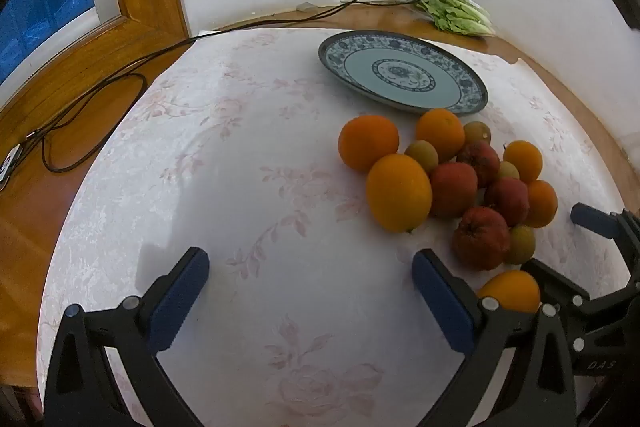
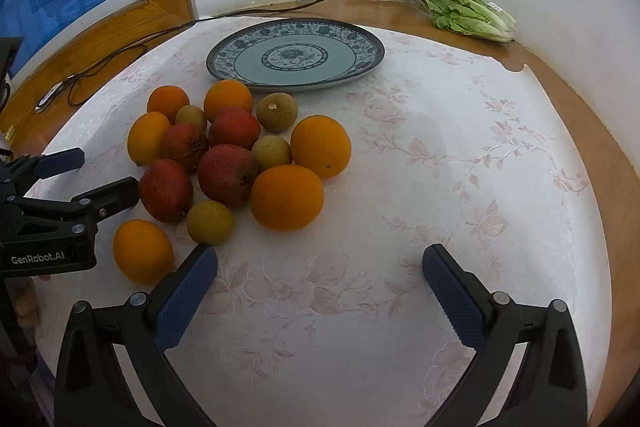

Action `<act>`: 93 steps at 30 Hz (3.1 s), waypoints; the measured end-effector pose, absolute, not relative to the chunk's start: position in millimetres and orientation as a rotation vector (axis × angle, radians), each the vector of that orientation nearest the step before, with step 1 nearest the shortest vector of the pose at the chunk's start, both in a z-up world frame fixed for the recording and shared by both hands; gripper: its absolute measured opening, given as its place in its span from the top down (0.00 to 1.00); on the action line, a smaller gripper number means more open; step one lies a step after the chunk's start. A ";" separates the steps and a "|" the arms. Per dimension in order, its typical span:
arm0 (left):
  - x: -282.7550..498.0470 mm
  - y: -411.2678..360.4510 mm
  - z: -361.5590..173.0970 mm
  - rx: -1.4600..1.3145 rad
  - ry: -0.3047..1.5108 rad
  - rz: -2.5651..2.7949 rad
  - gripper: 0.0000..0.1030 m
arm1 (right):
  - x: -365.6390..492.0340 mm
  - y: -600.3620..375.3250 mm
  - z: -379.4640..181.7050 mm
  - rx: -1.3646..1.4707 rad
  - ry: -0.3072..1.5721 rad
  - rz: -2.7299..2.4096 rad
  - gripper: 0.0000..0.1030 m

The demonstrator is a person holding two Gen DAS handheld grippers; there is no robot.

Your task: Organize fruits

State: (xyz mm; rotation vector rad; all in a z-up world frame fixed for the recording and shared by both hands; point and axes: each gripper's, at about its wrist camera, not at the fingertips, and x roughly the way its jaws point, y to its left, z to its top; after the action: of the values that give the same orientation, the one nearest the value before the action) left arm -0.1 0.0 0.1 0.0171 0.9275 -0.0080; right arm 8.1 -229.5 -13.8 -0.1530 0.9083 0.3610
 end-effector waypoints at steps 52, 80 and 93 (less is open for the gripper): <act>-1.6 1.4 1.6 0.019 0.924 -0.011 0.00 | 6.6 -229.7 -15.3 -0.152 0.898 0.361 0.00; -2.1 1.3 1.2 0.020 0.924 -0.010 0.00 | 7.0 -230.0 -14.9 -0.152 0.898 0.361 0.00; -1.8 1.3 1.0 0.020 0.924 -0.010 0.00 | 7.0 -230.1 -14.7 -0.152 0.899 0.361 0.00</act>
State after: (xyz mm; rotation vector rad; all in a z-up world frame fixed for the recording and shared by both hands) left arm -1.8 1.3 1.0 0.0196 0.9236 -0.0104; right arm 7.0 -230.1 -14.7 -0.1523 0.8985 0.3607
